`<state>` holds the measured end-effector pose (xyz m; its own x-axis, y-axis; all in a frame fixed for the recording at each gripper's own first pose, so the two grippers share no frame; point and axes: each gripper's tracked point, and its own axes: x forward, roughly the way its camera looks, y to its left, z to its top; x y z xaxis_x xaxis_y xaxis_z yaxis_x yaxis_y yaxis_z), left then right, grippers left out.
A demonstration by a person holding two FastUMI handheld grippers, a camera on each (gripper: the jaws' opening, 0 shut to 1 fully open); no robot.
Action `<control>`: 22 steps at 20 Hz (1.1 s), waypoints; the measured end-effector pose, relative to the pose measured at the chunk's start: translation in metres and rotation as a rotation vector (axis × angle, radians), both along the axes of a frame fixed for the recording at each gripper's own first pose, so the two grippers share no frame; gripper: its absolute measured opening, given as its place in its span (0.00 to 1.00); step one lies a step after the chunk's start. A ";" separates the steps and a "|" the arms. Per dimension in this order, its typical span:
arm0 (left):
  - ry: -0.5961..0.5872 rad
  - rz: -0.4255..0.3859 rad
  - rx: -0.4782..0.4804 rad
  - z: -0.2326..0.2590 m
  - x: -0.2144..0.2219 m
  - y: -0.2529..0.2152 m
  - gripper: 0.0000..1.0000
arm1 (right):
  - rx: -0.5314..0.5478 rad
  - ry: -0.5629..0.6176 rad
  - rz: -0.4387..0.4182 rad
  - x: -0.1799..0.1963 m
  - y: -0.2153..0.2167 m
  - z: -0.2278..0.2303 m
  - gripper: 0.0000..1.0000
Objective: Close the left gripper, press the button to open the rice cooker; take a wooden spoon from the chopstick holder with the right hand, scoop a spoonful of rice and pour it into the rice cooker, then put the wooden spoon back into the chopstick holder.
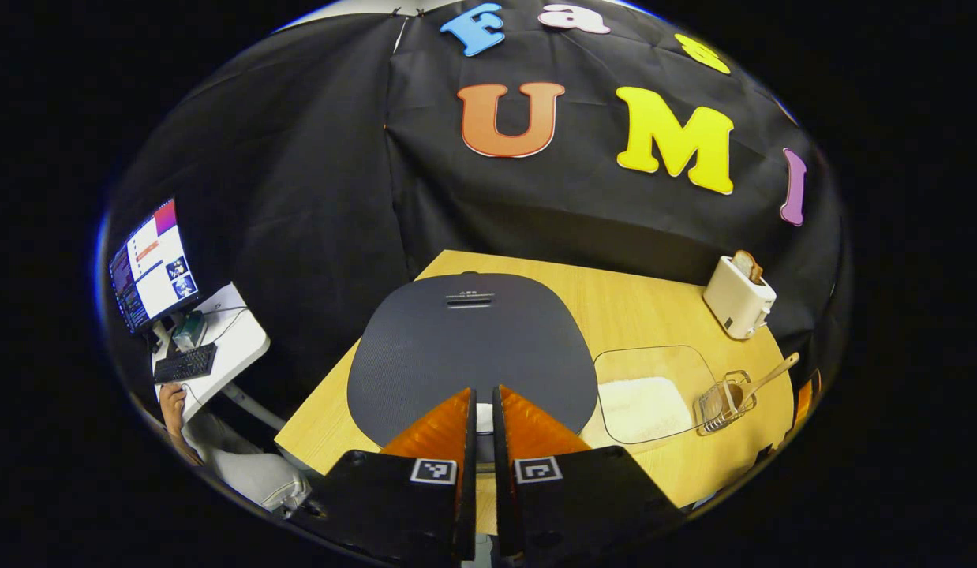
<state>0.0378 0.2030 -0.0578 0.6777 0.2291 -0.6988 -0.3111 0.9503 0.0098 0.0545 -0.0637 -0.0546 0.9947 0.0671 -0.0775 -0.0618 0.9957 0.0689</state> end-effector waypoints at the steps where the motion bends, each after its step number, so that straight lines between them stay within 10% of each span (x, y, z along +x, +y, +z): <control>1: 0.008 0.017 -0.019 -0.004 0.000 0.001 0.07 | 0.010 -0.002 -0.004 0.001 -0.001 0.000 0.92; 12: 0.072 0.007 -0.106 -0.022 -0.002 -0.006 0.03 | 0.080 0.032 0.021 0.007 0.003 -0.016 0.96; 22: -0.175 -0.044 0.260 0.075 0.031 0.009 0.04 | 0.096 0.002 0.001 0.002 -0.003 -0.001 0.92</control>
<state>0.0689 0.2120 0.0171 0.7956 0.3526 -0.4927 -0.2885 0.9356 0.2037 0.0568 -0.0668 -0.0554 0.9945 0.0756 -0.0726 -0.0629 0.9844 0.1645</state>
